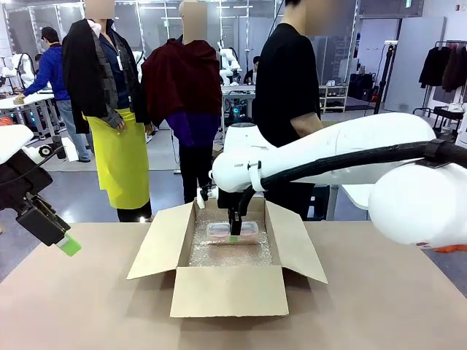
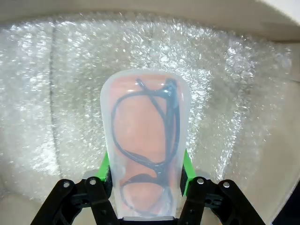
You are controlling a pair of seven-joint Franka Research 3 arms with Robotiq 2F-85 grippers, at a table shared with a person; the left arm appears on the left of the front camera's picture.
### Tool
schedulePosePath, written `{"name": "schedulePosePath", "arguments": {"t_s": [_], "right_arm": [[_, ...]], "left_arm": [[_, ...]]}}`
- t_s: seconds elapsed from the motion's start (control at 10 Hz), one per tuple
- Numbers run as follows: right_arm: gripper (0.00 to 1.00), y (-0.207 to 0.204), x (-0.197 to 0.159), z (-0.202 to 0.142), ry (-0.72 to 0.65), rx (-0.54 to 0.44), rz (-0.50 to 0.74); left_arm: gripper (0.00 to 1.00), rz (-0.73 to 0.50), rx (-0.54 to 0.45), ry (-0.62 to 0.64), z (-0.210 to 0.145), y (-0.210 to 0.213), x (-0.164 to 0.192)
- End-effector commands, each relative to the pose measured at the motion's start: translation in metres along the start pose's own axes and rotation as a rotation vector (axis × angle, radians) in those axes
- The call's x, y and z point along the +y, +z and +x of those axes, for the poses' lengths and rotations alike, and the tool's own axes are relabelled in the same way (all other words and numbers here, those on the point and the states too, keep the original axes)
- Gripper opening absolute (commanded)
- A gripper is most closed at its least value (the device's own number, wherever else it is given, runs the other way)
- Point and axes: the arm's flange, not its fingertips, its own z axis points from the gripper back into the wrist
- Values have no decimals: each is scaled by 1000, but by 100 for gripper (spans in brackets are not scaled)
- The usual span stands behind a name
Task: Pack the glasses set securely to prepare it for shipping.
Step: Place the Glasses case inside the Package Box, then put the Glasses case from the right side of the table into the Package Box.
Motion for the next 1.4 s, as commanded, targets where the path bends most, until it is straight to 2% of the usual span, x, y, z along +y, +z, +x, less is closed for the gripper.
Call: {"name": "schedulePosePath", "arguments": {"t_s": [0.0, 0.1, 0.2, 0.3, 1.3], "right_arm": [[48, -5, -11, 3, 24, 30, -27], [78, -4, -12, 2, 14, 30, -29], [96, -1, -11, 2, 4, 36, -24], [100, 3, -11, 1, -9, 33, -20], [100, 2, -9, -5, -4, 12, -21]], "left_arm": [[100, -10, -12, -5, 1, 1, 0], [100, -10, -12, -5, 1, 1, 0], [100, -10, -12, -5, 1, 1, 0], [100, -10, -12, -5, 1, 1, 0], [100, -10, -12, -5, 1, 1, 0]]}}
